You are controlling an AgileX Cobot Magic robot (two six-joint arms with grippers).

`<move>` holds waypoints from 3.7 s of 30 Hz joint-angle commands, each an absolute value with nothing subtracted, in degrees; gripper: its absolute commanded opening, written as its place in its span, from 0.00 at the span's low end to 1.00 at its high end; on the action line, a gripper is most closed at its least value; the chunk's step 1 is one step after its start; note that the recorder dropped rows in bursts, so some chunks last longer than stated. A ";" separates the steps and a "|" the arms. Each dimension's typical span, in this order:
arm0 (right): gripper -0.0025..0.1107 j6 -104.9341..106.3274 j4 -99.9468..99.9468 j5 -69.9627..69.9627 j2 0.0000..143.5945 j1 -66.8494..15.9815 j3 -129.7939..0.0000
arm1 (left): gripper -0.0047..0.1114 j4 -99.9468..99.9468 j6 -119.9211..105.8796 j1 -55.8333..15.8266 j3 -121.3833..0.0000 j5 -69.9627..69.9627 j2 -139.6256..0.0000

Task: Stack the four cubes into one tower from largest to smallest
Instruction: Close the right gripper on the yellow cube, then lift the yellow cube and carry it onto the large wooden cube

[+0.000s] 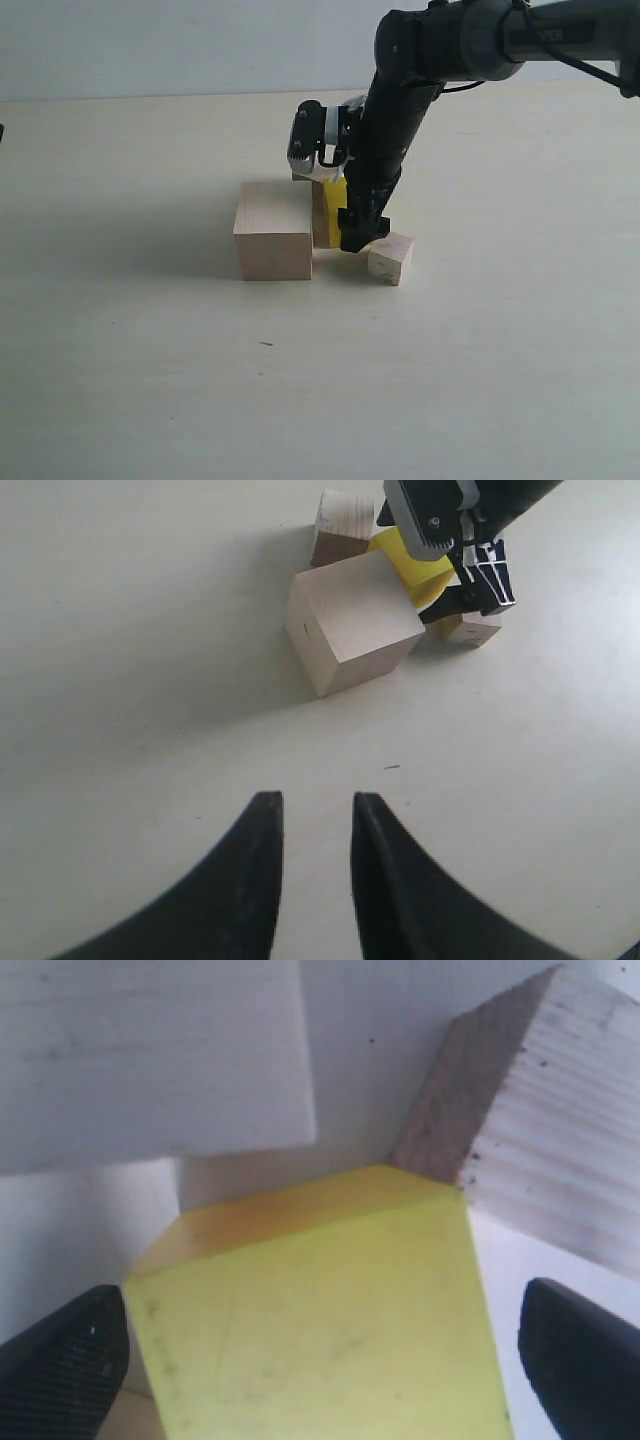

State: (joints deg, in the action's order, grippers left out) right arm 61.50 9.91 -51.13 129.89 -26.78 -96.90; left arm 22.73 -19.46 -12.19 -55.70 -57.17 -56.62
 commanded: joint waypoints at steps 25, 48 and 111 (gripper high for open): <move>0.33 60.80 9.02 -52.82 129.92 -26.57 -96.89 | 0.26 23.07 -19.65 -12.01 -55.57 -56.93 -56.40; 0.02 51.80 3.89 -57.25 123.88 -26.57 -96.99 | 0.26 23.07 -19.76 -12.01 -55.57 -56.82 -56.40; 0.02 50.90 7.66 -69.96 124.76 -36.68 -112.93 | 0.26 23.26 -19.74 -12.01 -55.57 -57.77 -56.40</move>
State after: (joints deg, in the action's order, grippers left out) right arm 51.00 7.60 -70.23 125.08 -36.61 -114.32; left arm 22.73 -19.68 -12.19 -55.70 -57.81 -56.62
